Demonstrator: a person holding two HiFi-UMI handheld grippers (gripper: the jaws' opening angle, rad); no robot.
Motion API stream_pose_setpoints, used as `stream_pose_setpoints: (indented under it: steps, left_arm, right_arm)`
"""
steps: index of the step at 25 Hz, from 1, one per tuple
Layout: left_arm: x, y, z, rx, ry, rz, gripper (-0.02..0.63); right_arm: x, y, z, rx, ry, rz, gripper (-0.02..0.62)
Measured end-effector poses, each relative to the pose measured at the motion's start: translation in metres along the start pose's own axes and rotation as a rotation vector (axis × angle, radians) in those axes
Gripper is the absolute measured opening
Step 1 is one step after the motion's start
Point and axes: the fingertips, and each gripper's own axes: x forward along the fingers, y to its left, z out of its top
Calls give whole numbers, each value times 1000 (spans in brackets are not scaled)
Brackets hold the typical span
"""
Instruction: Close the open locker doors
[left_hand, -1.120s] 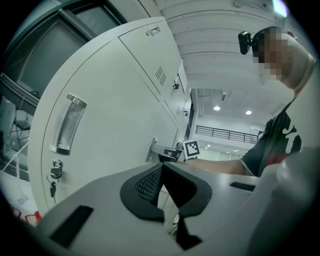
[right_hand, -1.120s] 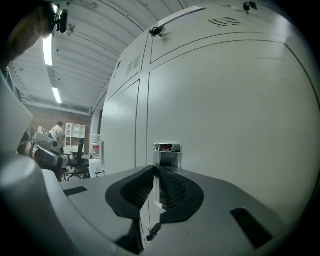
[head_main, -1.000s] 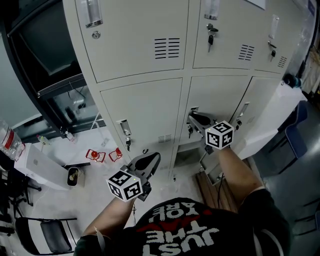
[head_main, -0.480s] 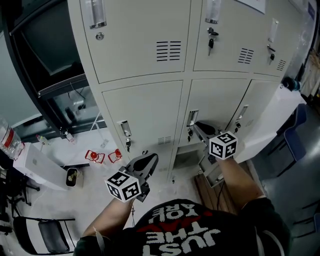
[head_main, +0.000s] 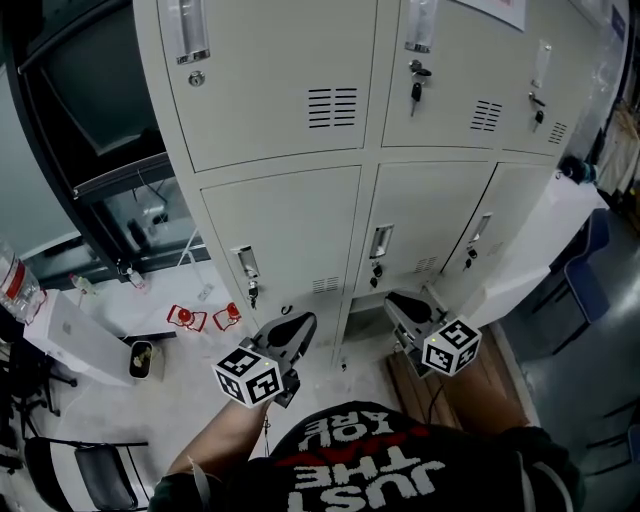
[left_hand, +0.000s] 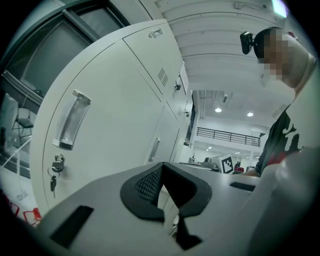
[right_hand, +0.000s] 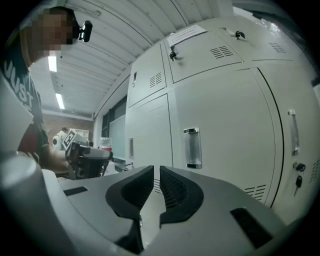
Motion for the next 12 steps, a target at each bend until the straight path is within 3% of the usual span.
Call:
stream_pose_setpoints:
  steps: [6,12]
  left_arm:
    - [3,-4,-7,20,17,-10,8]
    - [8,-4,-7,-12,5,4,8]
  right_arm:
    - [-7,9,-8,34,-2,16,58]
    - [-13,8,-5,24,-4,33,58]
